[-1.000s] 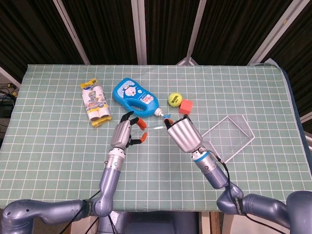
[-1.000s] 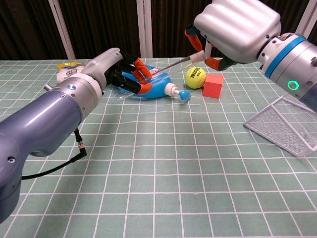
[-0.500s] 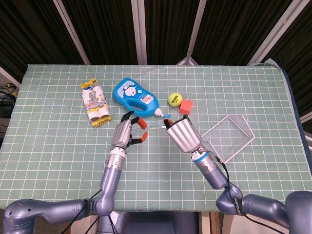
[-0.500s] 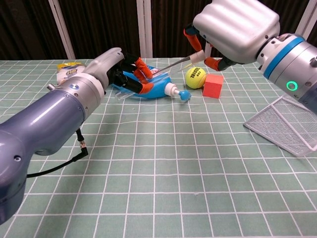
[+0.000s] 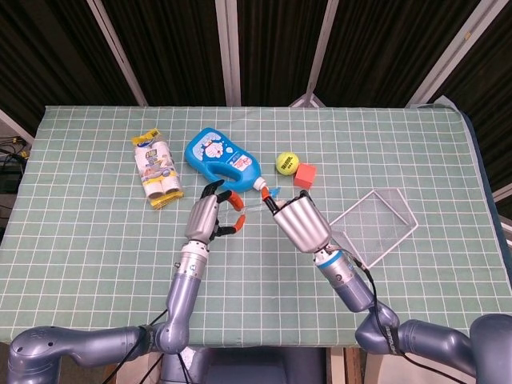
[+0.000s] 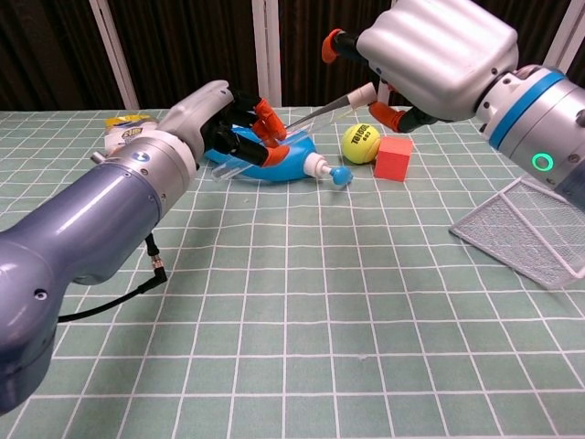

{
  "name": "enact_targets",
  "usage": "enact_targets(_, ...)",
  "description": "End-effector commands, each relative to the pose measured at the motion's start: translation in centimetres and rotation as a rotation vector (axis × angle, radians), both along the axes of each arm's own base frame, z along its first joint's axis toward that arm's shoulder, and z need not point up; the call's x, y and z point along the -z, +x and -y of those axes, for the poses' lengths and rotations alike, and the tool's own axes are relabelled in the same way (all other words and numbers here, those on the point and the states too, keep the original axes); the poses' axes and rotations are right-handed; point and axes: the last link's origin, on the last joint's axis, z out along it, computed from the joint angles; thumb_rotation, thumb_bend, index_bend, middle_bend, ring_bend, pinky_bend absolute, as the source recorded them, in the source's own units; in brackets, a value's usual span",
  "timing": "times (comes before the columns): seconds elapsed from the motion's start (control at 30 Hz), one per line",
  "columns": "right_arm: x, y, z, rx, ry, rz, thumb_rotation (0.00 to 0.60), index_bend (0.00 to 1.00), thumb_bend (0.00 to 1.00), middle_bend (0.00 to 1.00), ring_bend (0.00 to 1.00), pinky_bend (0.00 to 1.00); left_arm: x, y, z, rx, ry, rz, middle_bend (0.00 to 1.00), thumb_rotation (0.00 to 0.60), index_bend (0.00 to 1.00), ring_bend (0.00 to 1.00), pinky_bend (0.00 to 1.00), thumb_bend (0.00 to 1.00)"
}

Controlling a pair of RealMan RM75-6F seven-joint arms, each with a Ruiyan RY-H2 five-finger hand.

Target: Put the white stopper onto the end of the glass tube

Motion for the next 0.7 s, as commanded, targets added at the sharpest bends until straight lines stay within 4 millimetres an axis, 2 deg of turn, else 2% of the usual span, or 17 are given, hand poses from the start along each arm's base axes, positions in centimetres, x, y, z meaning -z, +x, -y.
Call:
enact_targets(0.03, 0.0, -0.2, -0.1, 0.006, 0.002, 0.0, 0.6, 0.2, 0.44, 0.97, 1.0, 0.91, 0.0, -0.1, 0.0, 0.0, 0.004, 0.002, 0.5, 0.6, 0.52, 0.09, 0.0, 0.76)
enact_targets(0.7, -1.4, -2.9, 0.0, 0.073, -0.031, -0.018, 0.6, 0.19, 0.44, 0.97, 1.0, 0.91, -0.2, -1.3, 0.5, 0.013, 0.011, -0.014, 0.5, 0.6, 0.53, 0.09, 0.0, 0.76)
